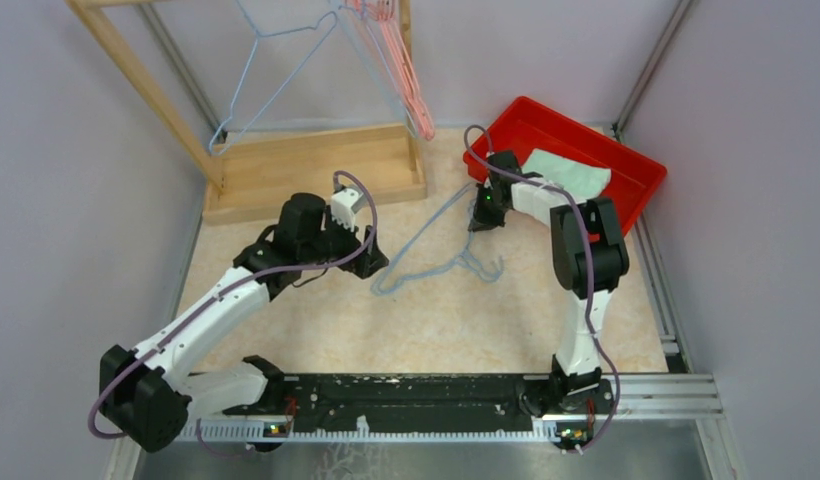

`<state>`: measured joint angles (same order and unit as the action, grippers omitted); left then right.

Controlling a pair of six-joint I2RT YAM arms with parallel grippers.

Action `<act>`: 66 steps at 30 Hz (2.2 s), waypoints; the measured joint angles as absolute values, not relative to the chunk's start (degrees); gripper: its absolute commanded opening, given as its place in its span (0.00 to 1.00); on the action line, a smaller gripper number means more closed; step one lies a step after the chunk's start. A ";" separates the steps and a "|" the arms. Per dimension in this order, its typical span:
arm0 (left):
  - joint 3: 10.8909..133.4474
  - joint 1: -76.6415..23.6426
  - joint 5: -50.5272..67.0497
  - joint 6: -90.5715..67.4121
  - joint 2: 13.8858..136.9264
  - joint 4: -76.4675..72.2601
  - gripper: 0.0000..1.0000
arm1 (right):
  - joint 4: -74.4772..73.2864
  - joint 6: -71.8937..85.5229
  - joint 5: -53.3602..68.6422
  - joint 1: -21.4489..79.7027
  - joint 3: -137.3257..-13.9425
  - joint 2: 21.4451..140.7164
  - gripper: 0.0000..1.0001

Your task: Organize the hangers

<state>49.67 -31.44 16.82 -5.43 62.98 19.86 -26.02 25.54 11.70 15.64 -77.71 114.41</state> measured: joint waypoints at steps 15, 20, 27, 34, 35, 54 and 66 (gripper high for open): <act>50.19 -43.22 12.36 -2.02 70.24 15.14 0.87 | -31.07 27.27 13.04 15.79 -75.88 100.95 0.00; 53.01 -47.55 10.59 -0.75 74.02 12.97 0.87 | -31.51 28.38 16.01 16.03 -78.39 99.15 0.00; 55.61 -50.26 9.23 0.38 79.79 8.38 0.86 | -32.58 29.89 19.59 16.86 -78.87 98.96 0.00; 55.20 -51.55 8.51 0.19 82.72 4.95 0.86 | -34.22 31.57 23.66 17.08 -81.30 97.43 0.00; 55.16 -51.68 8.34 0.08 83.13 4.43 0.86 | -34.37 31.77 24.21 17.10 -82.02 96.97 0.00; 53.74 -52.10 -2.13 -2.76 90.59 -4.47 0.69 | -36.62 36.77 36.75 18.02 -81.65 89.01 0.00; 53.30 -54.28 -6.87 -0.91 89.78 -2.33 0.00 | -34.37 39.03 38.52 17.85 -78.28 85.01 0.00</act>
